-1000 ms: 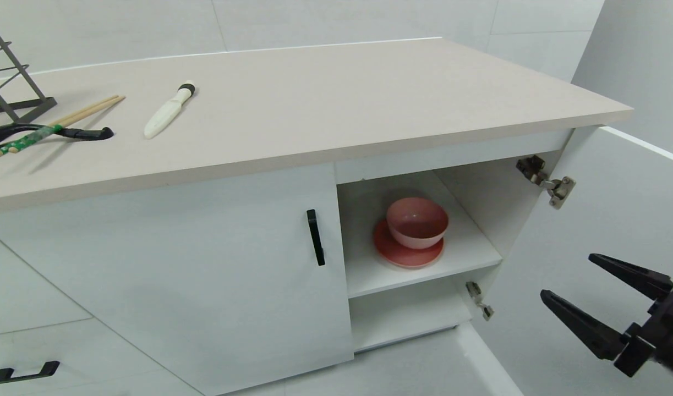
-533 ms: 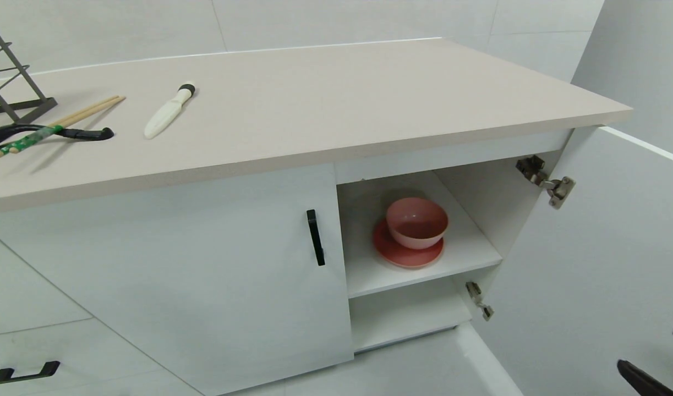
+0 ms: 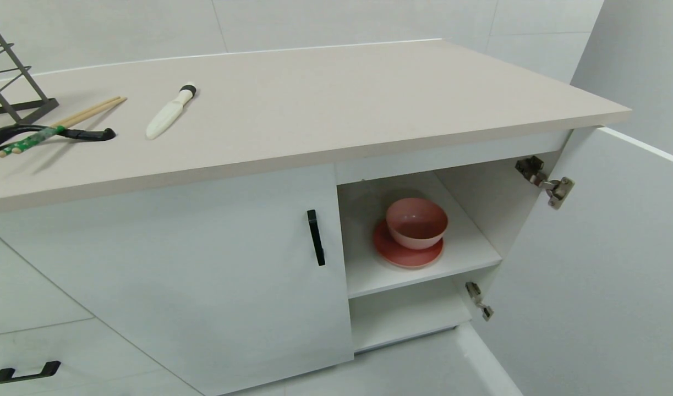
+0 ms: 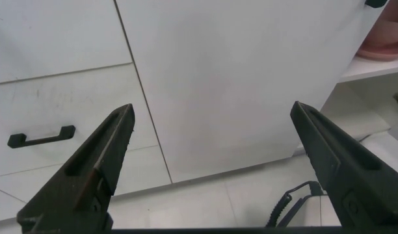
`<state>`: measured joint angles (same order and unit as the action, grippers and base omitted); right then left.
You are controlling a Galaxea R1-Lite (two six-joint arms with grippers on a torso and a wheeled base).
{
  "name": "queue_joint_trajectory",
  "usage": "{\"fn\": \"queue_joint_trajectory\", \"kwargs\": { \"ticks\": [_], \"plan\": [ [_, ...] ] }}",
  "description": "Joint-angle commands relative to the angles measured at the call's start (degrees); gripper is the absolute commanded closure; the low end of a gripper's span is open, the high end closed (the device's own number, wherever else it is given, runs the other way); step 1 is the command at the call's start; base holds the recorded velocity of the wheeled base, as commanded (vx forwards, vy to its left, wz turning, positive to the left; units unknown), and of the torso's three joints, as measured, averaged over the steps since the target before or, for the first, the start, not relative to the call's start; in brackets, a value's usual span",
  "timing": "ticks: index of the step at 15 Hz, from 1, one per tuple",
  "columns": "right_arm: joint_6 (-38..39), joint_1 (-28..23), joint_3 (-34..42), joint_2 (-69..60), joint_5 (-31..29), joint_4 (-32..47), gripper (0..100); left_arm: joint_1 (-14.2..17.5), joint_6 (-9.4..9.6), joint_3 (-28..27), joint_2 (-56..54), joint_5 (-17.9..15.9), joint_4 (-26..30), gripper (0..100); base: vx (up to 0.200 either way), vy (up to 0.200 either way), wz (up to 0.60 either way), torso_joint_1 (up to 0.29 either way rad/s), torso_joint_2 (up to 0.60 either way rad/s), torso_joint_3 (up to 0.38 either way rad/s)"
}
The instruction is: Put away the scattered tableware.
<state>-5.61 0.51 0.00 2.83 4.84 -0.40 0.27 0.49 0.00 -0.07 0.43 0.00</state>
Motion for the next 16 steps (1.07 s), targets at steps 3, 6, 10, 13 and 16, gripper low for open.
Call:
{"fn": "queue_joint_trajectory", "kwargs": {
  "ticks": [3, 6, 10, 13, 16],
  "plan": [
    [-0.02, -0.34, 0.00, -2.83, -0.01, 0.23, 0, 0.00, 0.04, 0.00, 0.07, 0.10, 0.00, 0, -0.067, 0.000, 0.00, 0.002, 0.00, -0.001],
    [0.16, -0.34, 0.00, -2.83, -0.18, 0.23, 0, 0.00, 0.13, 0.00, 0.07, 0.10, 0.00, 0, -0.200, 0.000, 0.00, -0.001, 0.00, 0.004],
    [0.42, -0.34, 0.00, -2.83, -0.18, 0.23, 0, 0.08, 0.13, 0.00, 0.07, 0.10, 0.00, 0, -0.200, 0.000, 0.00, 0.004, 0.00, 0.004],
    [0.60, -0.42, 0.00, -2.83, -0.27, 0.23, 0, 0.08, 0.13, 0.00, 0.07, 0.10, 0.00, 0, -0.200, 0.000, 0.00, 0.001, 0.00, 0.001],
    [0.60, -0.34, 0.00, -2.83, -0.27, 0.23, 0, 0.08, 0.30, 0.00, 0.07, 0.36, 0.00, 0, -0.133, -0.067, 0.00, 0.001, 0.00, 0.002]
  ]
}}
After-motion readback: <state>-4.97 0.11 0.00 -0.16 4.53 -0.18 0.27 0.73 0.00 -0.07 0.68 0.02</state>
